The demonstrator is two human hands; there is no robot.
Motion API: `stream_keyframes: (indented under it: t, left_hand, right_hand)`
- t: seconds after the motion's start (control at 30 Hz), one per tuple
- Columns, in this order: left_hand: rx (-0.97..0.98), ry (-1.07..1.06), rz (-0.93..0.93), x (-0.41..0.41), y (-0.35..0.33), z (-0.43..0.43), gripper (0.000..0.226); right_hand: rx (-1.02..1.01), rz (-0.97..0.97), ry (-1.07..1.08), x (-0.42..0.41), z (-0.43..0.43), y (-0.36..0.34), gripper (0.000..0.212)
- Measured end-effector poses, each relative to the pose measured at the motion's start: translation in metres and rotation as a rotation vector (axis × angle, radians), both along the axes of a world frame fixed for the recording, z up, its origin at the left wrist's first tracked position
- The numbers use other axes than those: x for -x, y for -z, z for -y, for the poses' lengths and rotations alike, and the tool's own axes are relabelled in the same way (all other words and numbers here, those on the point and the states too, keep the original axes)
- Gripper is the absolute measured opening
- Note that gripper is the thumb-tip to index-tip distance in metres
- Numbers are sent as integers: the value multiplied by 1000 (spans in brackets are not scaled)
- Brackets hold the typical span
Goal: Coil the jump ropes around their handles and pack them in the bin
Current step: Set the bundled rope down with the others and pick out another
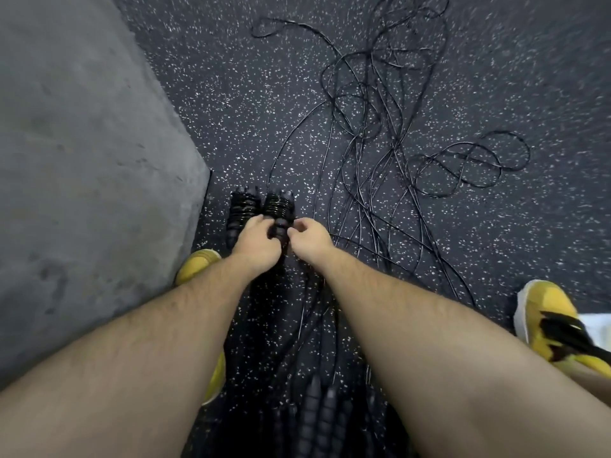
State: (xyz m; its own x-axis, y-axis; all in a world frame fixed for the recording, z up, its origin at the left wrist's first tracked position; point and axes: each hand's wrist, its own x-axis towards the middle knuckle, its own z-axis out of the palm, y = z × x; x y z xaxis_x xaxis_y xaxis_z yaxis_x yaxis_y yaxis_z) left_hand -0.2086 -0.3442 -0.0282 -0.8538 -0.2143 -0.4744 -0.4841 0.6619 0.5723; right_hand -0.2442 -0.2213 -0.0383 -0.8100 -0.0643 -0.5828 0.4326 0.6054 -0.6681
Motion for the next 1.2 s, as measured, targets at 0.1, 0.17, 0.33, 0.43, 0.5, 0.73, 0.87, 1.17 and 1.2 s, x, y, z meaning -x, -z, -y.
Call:
stream_keyframes:
  t: [0.1,0.17,0.33,0.43,0.5,0.73,0.87,1.17,1.2]
  left_hand:
    - [176,35,-178,-12,-10,-18,33]
    - [145,79,-179,-25,-9,-37,26]
    - [21,167,-37,-67,7,-92,16]
    - [-10,203,27,-84,16,-120,12]
    - [-12,219,30,-84,21,-135,14]
    - [-32,235,71,-46,22,-189,14]
    - [-67,184,155,-29,27,-206,13]
    - [-424,-403,215,0,43,-214,61]
    - [-488,-493,203,3,42,-214,60]
  right_hand:
    - [-28,-108,26,-12,-28,-19,29]
    - [-29,-143,54,-28,-51,-28,25]
    - [-172,-156,18,-71,-110,-18,23]
    - [-329,-168,-27,-80,-150,-5,29]
    - [-451,-176,-90,-78,-175,-2,40]
    - [-493,72,-296,-61,-208,11,55]
    - [-579,-150,-190,-60,-211,10,27]
    - [-39,-73,164,-83,-223,5,32]
    - [-42,-35,155,-86,-227,6,27]
